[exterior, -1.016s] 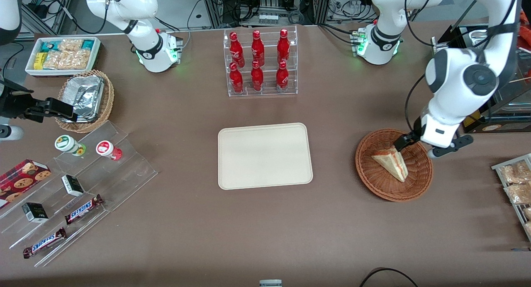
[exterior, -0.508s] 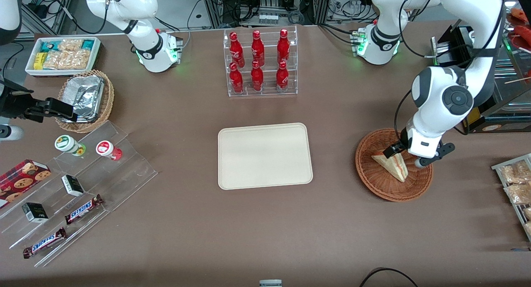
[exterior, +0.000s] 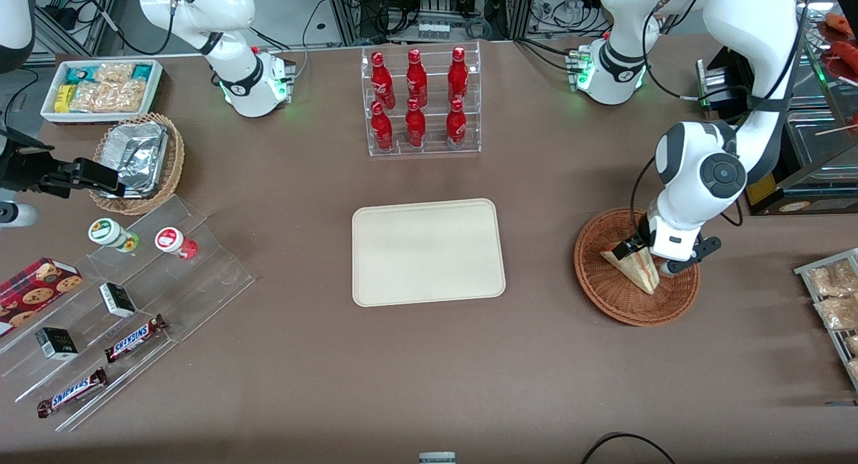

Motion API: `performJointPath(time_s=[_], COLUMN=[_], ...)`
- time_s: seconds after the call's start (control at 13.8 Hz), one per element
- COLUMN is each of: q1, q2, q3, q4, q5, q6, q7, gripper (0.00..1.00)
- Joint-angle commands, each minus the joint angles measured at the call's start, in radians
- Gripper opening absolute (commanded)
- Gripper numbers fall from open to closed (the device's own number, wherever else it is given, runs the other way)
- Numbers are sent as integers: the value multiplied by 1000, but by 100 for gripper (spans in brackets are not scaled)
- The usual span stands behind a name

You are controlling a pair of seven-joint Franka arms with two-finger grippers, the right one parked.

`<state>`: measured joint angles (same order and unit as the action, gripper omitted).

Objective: Place sandwich from basket to tray
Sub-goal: 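Lower the left gripper and close it on the sandwich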

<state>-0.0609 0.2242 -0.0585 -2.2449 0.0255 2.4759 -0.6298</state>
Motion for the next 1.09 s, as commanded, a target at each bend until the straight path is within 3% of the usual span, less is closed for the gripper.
performJointPath(time_s=[0.0,0.15,0.22,0.29,0.44,0.51,0.8,1.02], q1=[12,29,29,30,30,29,13,-25], q2=[27,33,37,40,41,41,29,1], q3=[0,0,-1,-1,-1,-1,-3,-7], q4=[-12,-12,-9,-6,-2,-1,31,164], q5=[14,16,16,14,14,14,17,80], q6=[43,66,66,66,66,64,25,-209], q7=[-24,-24,-24,-24,-24,-22,-50,-51], gripper=[100,99,92,71,9,0,0,0])
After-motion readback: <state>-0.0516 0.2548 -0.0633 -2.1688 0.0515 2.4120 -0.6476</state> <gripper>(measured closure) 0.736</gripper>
